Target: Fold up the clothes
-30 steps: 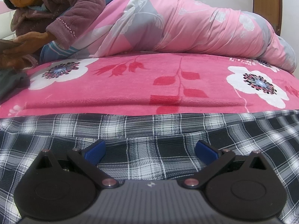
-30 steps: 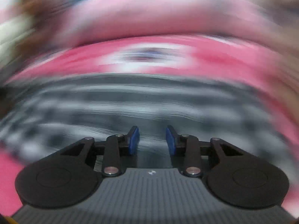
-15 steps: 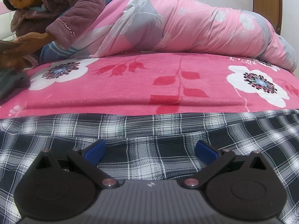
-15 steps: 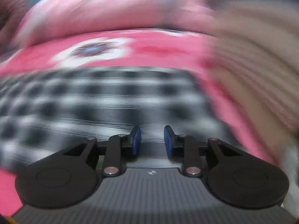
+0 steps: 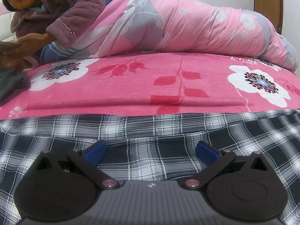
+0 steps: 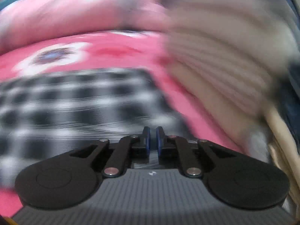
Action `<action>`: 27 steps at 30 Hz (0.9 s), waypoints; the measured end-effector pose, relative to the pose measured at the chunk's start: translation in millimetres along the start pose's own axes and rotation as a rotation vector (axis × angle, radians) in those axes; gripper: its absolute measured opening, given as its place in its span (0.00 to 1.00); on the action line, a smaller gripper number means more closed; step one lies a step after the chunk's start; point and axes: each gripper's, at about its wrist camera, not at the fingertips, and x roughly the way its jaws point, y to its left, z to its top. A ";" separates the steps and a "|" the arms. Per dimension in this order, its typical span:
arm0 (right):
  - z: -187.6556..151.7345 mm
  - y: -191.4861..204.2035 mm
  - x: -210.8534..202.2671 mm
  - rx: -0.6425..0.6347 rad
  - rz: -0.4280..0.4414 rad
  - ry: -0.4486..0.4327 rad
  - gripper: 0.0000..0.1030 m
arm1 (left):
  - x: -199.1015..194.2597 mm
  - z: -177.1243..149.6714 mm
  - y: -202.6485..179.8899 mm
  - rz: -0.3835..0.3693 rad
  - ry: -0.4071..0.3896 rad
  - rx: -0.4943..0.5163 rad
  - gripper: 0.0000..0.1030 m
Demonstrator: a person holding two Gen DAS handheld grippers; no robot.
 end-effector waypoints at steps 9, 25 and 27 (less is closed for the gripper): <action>36.4 61.1 12.6 -0.266 0.244 -0.051 0.08 | 0.1 0.1 -0.8 0.001 -0.001 -0.001 1.00; 90.6 75.8 106.8 -0.154 0.103 0.101 0.17 | 0.4 -0.5 -0.6 0.000 0.000 -0.009 1.00; 91.5 67.5 81.6 -0.098 0.079 0.017 0.20 | 0.4 -0.4 -0.1 -0.002 -0.001 -0.011 1.00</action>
